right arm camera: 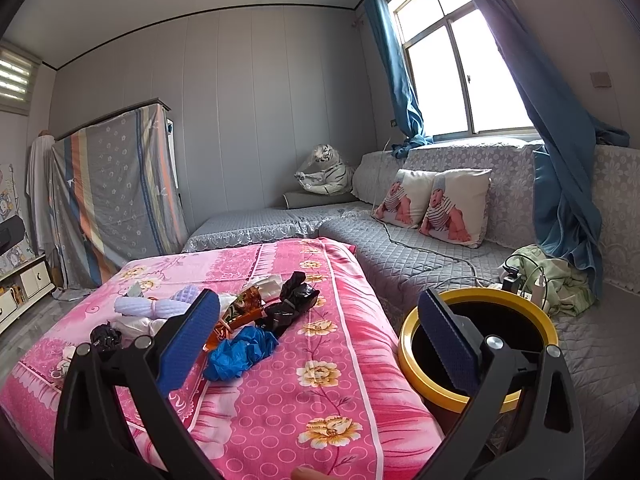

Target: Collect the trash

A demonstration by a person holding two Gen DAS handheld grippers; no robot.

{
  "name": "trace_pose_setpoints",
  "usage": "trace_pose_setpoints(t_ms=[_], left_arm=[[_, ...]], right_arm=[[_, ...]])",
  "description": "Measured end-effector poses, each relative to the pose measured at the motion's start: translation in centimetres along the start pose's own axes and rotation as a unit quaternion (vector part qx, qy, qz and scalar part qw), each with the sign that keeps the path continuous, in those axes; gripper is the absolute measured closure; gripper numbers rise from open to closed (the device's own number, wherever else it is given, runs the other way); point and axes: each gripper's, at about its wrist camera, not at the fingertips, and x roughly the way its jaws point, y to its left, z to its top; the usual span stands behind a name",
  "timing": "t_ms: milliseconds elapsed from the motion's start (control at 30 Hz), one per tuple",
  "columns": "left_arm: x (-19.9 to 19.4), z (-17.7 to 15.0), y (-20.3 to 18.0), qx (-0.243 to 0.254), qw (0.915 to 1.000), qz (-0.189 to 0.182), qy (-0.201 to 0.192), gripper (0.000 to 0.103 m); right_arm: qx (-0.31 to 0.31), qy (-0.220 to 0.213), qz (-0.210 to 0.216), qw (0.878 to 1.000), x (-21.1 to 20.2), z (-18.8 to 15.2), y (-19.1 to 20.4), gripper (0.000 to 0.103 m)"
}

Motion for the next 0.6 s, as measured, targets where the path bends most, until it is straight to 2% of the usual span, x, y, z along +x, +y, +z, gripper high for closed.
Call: trace_pose_setpoints(t_ms=[600], left_arm=[[0.16, -0.12, 0.04, -0.001, 1.0000, -0.001, 0.003, 0.007]], right_arm=[[0.000, 0.002, 0.000, 1.000, -0.06, -0.06, 0.11, 0.008]])
